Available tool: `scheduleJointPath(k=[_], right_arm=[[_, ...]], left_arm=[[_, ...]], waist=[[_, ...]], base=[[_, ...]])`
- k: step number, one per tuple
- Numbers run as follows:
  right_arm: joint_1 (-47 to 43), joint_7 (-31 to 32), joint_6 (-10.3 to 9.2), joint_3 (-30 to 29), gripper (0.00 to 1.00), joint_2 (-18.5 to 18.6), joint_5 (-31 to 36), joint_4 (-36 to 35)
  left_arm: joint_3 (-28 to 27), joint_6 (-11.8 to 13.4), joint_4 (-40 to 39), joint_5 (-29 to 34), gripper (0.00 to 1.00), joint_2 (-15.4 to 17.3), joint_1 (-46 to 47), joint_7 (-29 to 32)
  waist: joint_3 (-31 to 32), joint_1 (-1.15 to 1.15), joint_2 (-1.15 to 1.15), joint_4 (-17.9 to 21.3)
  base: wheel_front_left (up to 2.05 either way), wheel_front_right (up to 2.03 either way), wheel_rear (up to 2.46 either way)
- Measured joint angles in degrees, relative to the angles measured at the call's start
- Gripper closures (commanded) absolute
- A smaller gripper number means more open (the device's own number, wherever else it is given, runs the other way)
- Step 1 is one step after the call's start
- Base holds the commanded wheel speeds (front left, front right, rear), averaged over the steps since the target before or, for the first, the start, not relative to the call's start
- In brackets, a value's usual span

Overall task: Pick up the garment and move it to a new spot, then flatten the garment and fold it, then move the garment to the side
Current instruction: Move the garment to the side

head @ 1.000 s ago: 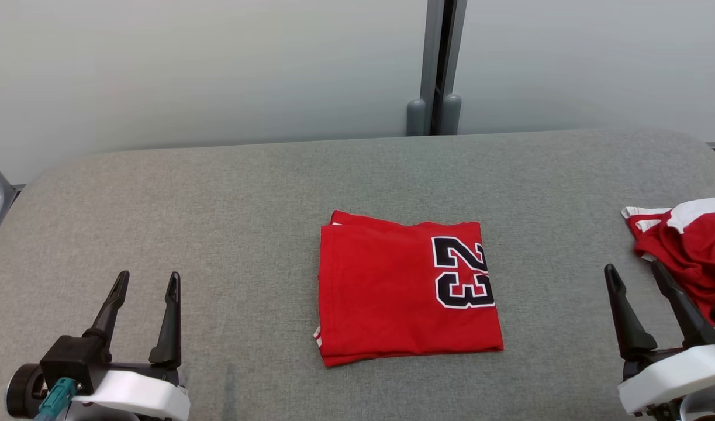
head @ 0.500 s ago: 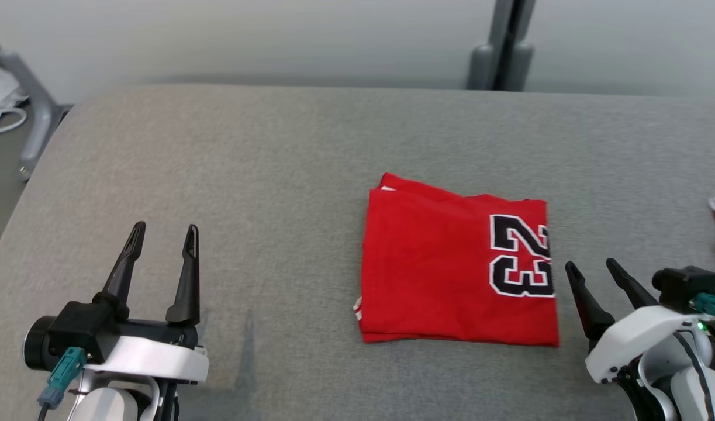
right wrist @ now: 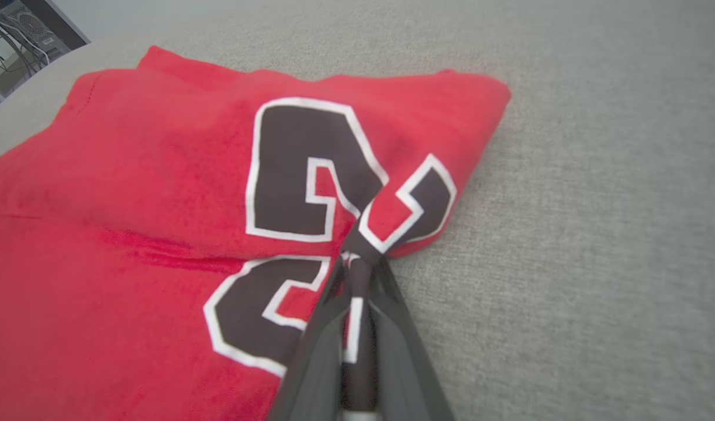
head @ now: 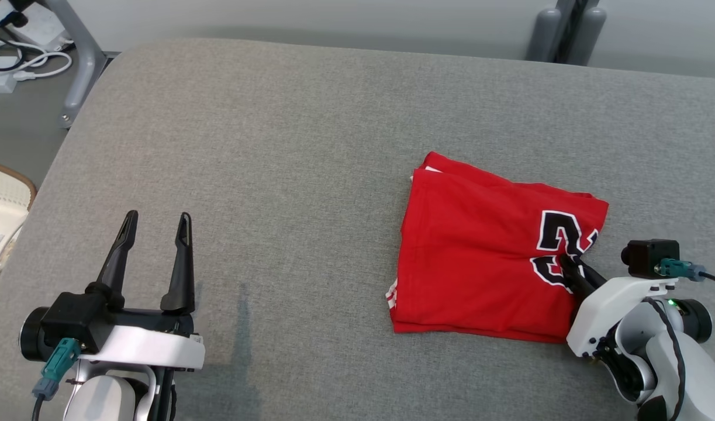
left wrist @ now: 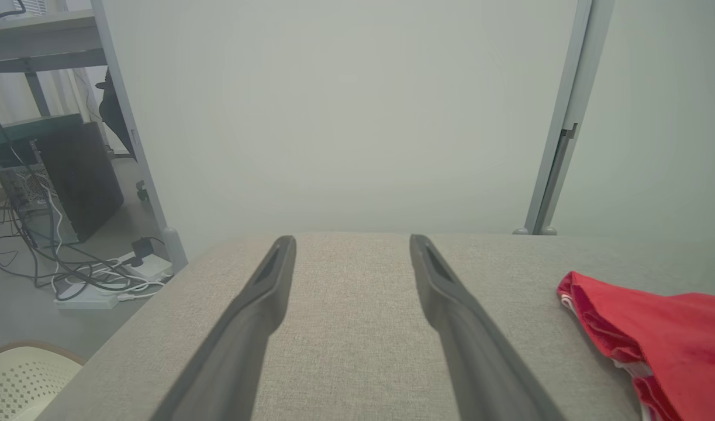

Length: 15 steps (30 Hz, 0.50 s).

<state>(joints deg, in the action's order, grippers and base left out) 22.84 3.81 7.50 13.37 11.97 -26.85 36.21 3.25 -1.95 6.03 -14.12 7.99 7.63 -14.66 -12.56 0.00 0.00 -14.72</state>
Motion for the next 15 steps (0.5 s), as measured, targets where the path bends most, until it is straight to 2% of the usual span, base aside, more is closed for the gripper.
scheduleJointPath(k=[6, 15], right_arm=[[0.04, -2.4, 0.01, 3.65, 1.0, 1.74, -0.7, -1.31], [-1.29, -2.47, 0.0, 5.33, 1.0, 9.55, 2.56, -10.47]], left_arm=[[-0.41, -0.01, -0.12, 0.09, 0.0, 0.26, -0.1, -0.09], [-0.45, -0.44, -1.96, 0.43, 0.0, 1.12, -0.34, -0.16]], waist=[[0.8, 0.0, 0.0, 2.55], [0.86, 0.0, 0.0, 11.08]], base=[[0.0, 0.0, 0.0], [0.0, 0.0, 0.0]])
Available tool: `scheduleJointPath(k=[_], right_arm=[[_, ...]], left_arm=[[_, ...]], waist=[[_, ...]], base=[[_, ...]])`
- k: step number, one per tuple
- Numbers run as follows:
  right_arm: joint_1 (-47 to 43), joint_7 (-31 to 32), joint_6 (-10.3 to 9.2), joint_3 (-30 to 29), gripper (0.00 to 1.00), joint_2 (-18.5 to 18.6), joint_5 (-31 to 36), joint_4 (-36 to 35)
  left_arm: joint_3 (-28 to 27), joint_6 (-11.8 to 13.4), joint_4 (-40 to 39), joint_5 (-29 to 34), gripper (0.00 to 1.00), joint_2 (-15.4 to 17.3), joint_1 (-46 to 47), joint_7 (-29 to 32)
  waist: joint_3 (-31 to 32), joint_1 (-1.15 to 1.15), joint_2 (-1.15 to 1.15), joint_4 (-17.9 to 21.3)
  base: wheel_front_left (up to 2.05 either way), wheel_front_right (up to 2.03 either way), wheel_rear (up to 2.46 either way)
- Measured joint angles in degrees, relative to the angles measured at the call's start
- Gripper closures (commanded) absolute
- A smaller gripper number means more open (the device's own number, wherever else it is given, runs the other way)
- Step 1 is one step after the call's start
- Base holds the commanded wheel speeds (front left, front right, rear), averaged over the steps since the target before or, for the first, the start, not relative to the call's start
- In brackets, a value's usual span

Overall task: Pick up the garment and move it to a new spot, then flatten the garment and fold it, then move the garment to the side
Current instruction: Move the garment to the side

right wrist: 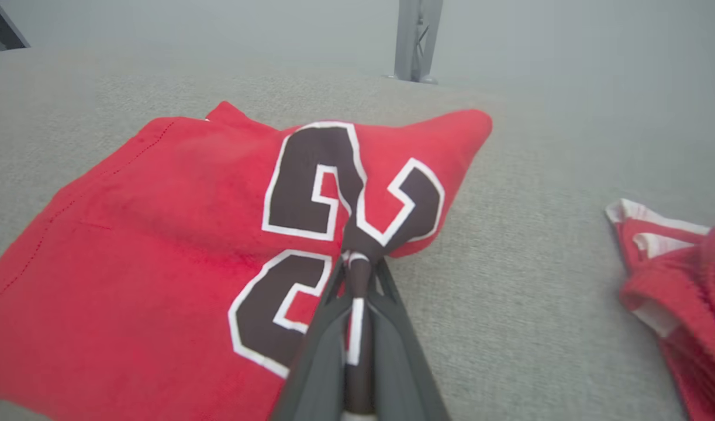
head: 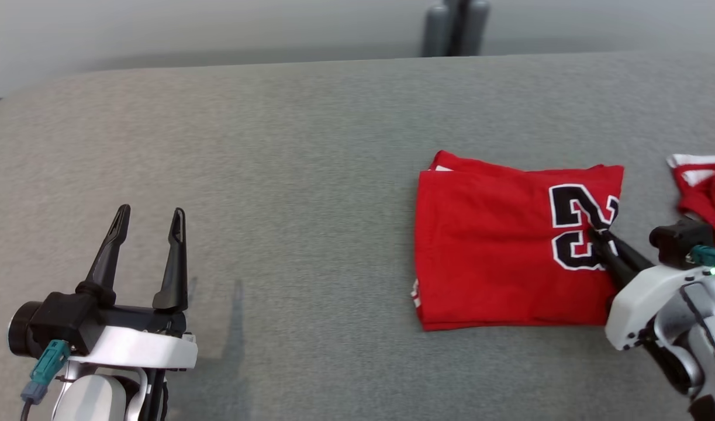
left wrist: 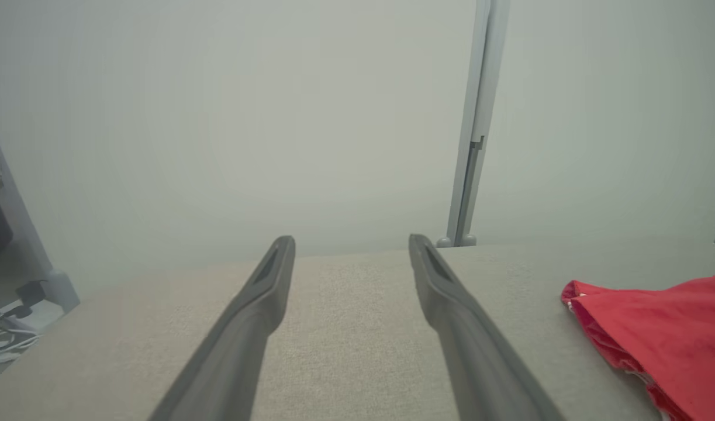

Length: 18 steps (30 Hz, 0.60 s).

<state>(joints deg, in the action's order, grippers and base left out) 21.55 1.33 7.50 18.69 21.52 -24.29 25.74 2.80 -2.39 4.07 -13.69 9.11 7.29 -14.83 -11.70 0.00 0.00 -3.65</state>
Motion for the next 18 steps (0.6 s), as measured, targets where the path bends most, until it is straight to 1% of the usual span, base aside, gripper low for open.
scheduleJointPath(k=[6, 7, 12, 15, 18], right_arm=[[-0.71, 3.81, 0.0, -0.8, 1.0, 6.56, 2.21, -7.58], [-0.71, 3.81, 0.0, -0.8, 1.0, 6.56, 2.21, -7.58], [1.66, 7.44, 0.01, -2.75, 1.0, 13.05, 3.5, -12.79], [5.66, 8.14, 0.01, -3.55, 1.0, 15.67, 3.59, -13.47], [9.51, 7.69, 0.01, -4.37, 1.0, 17.29, 3.05, -10.92]], left_arm=[[0.63, -0.34, -1.37, 0.14, 0.0, 0.85, 0.83, 0.01], [0.63, -0.34, -1.37, 0.14, 0.0, 0.85, 0.83, 0.01], [1.26, -0.66, -2.88, 0.68, 0.0, 1.8, 2.72, 0.7], [1.63, -0.85, -3.65, 0.94, 0.0, 2.5, 4.11, 1.26], [2.33, -1.1, -4.26, 1.16, 0.0, 2.57, 6.04, 1.75]], waist=[[-1.13, 0.0, 0.0, 6.39], [-1.13, 0.0, 0.0, 6.39], [-3.88, 0.0, 0.0, 10.1], [-6.4, 0.0, 0.0, 11.42], [-9.12, 0.0, 0.0, 12.22]], base=[[0.0, 0.0, 0.0], [0.0, 0.0, 0.0], [0.0, 0.0, 0.0], [0.0, 0.0, 0.0], [0.0, 0.0, 0.0]])
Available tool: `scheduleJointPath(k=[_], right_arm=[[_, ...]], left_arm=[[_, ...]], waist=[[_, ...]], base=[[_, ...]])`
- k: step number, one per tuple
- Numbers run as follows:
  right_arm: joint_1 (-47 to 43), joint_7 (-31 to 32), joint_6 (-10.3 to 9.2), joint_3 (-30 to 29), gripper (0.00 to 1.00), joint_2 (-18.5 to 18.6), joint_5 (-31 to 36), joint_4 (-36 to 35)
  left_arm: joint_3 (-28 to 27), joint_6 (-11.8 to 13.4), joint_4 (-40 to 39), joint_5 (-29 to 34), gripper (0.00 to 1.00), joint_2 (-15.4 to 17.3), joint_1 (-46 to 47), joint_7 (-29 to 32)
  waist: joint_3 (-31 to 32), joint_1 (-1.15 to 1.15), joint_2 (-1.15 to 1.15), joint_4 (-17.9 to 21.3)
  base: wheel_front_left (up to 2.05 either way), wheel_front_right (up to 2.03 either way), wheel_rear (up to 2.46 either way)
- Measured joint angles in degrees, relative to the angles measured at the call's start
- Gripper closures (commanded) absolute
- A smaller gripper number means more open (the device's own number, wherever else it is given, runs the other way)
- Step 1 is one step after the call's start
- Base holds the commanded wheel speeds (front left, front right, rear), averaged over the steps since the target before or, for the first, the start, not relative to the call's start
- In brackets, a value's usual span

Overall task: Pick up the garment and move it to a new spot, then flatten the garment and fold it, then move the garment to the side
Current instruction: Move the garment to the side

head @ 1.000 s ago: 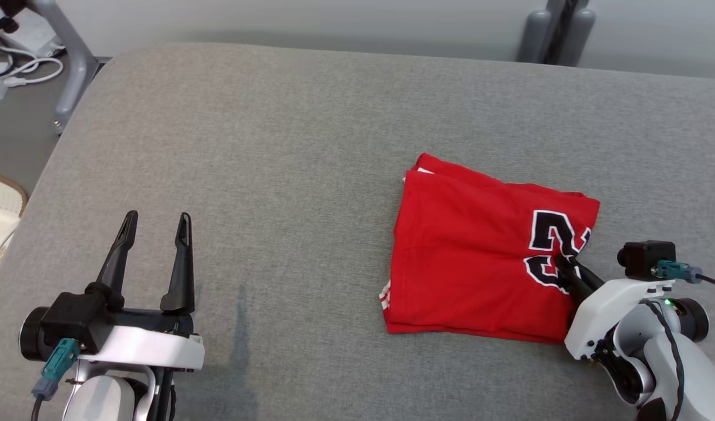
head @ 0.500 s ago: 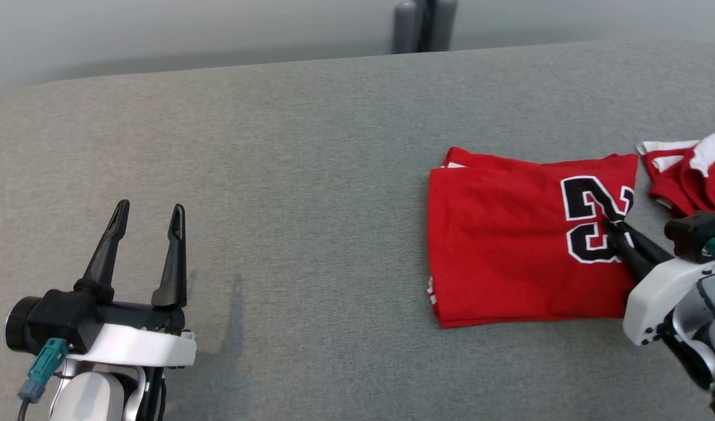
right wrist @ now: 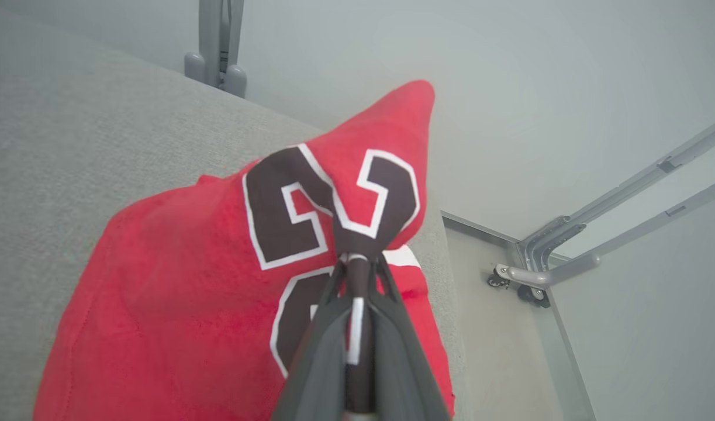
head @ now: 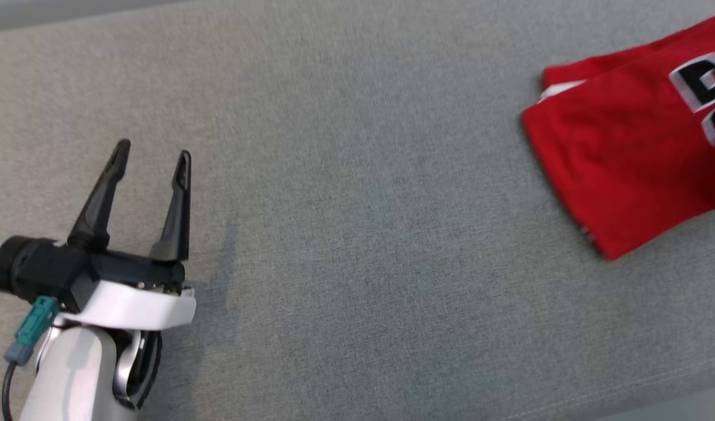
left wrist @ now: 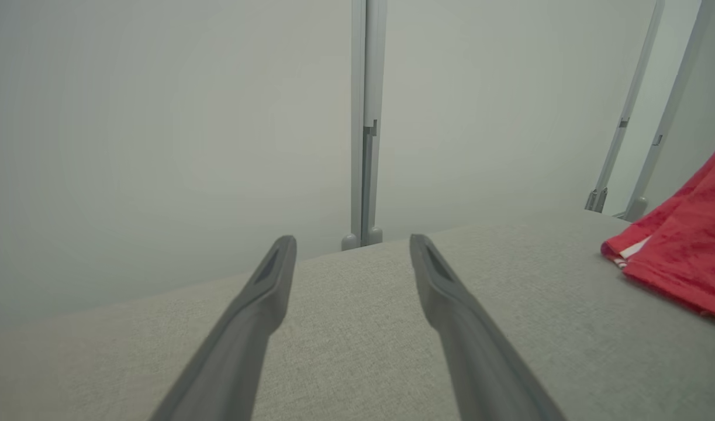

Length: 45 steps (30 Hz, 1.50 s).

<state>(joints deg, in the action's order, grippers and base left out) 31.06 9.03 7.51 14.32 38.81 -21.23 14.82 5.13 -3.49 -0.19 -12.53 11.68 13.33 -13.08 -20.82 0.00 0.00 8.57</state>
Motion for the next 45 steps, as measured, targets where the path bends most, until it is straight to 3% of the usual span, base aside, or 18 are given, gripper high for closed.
scheduleJointPath(k=[8, 10, 11, 12, 19, 23, 33, 45], right_arm=[[8.07, -3.05, 0.0, -4.04, 1.0, 3.52, 1.8, 9.39], [9.7, -3.35, 0.0, -4.93, 0.8, 3.12, 2.33, 12.01], [10.29, -3.46, 0.0, -5.38, 0.8, 2.72, 3.11, 13.49], [10.85, -3.47, 0.0, -6.42, 0.0, 2.0, 3.68, 15.25], [11.86, -5.12, 0.0, -11.98, 0.0, -2.89, 5.67, 23.29], [9.98, -10.24, -0.01, -15.13, 0.0, -6.95, 5.17, 22.73], [-0.73, -16.64, -0.01, -16.19, 0.0, -17.88, 3.47, 9.14], [-17.3, -14.05, -0.01, -13.65, 0.0, -29.64, 5.23, -7.2]], left_arm=[[0.96, -0.74, -0.48, 0.09, 0.0, 1.02, 3.96, 0.21], [1.03, -0.76, -0.45, 0.1, 0.0, 1.32, 4.73, 0.2], [1.08, -0.83, -0.4, 0.1, 0.0, 1.43, 5.04, 0.19], [1.12, -0.88, -0.24, 0.1, 0.0, 1.47, 5.28, 0.18], [1.31, -0.83, 0.82, 0.08, 0.0, 1.53, 6.11, -0.16], [0.6, -0.09, 1.8, -0.22, 0.0, 1.59, 5.07, -0.58], [-1.09, 2.07, 2.32, -1.74, 0.0, 1.0, -0.1, -1.0], [-1.69, 4.43, 2.82, -3.19, 0.0, 0.64, -7.95, 1.59]], waist=[[-6.84, 0.0, 0.0, 0.33], [-8.15, 0.0, 0.0, 0.29], [-8.7, 0.0, 0.0, 0.27], [-9.13, 0.0, 0.0, 0.26], [-9.03, 0.0, 0.0, 0.39], [-6.6, 0.0, 0.0, 0.82], [1.13, 0.0, 0.0, 0.68], [11.19, 0.0, 0.0, -4.25]], base=[[0.0, 0.0, 0.0], [0.0, 0.0, 0.0], [0.0, 0.0, 0.0], [0.0, 0.0, 0.0], [0.0, 0.0, 0.0], [0.0, 0.0, 0.0], [0.0, 0.0, 0.0], [0.0, 0.0, 0.0]])
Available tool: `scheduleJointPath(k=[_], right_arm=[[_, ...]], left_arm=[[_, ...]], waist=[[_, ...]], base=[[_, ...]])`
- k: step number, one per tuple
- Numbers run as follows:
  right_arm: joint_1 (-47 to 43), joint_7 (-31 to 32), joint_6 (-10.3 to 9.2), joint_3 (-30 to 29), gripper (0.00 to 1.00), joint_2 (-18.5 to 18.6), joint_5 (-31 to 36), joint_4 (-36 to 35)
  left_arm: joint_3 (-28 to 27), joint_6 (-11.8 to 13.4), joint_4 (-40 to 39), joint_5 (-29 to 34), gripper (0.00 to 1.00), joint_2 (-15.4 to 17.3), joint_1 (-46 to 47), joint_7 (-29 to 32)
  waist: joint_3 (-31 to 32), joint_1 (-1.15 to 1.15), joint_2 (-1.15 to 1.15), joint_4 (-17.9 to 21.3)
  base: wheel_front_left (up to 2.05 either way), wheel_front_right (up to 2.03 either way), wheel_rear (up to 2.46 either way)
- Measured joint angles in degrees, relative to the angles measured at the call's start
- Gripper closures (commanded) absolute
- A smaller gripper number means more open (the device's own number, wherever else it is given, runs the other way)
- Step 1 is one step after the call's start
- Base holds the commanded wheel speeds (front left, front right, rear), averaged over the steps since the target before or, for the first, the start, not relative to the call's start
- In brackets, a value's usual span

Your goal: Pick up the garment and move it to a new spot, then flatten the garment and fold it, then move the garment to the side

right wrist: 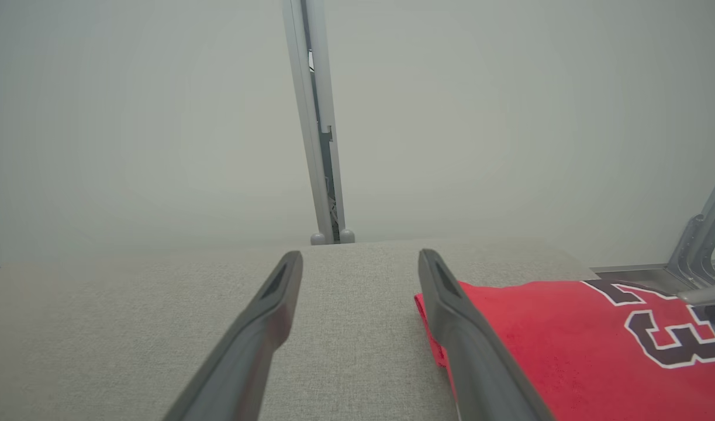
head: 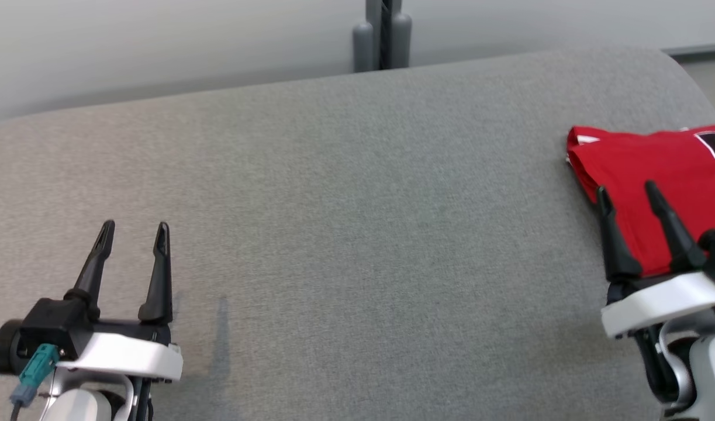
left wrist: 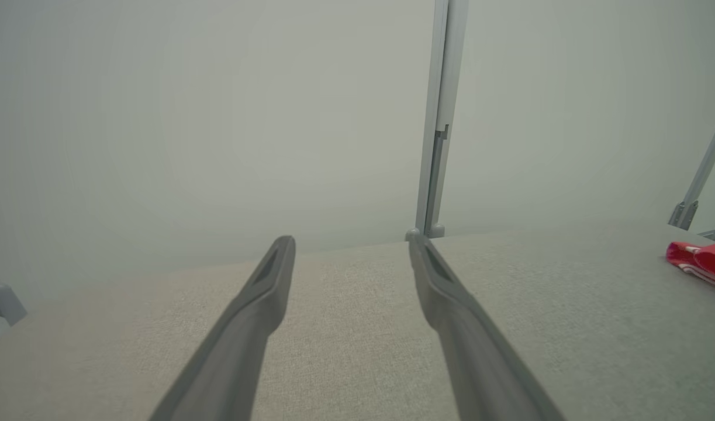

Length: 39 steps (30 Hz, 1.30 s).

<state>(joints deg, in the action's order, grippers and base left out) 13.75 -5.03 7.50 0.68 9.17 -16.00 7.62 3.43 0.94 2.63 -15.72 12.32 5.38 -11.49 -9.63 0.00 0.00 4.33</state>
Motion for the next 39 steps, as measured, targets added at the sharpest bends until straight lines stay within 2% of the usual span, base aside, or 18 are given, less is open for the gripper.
scheduleJointPath(k=[4, 17, 39], right_arm=[[-3.67, 0.91, 0.0, -0.38, 0.0, -1.94, 0.48, -1.68], [-12.35, 4.24, 0.0, -2.47, 0.0, -3.44, 1.03, -5.27], [-15.85, 6.89, 0.0, -4.6, 0.0, -4.64, 2.36, -9.94]], left_arm=[[0.1, 0.52, 0.09, -0.14, 0.0, -0.03, -2.59, 0.96], [0.33, 1.64, -0.73, -0.93, 0.0, 0.47, -8.62, 3.2], [1.0, 2.22, -0.89, -1.44, 0.0, 1.56, -9.53, 4.5]], waist=[[2.81, 0.0, 0.0, -1.9], [10.43, 0.0, 0.0, -5.42], [11.51, 0.0, 0.0, -5.53]], base=[[0.0, 0.0, 0.0], [0.0, 0.0, 0.0], [0.0, 0.0, 0.0]])
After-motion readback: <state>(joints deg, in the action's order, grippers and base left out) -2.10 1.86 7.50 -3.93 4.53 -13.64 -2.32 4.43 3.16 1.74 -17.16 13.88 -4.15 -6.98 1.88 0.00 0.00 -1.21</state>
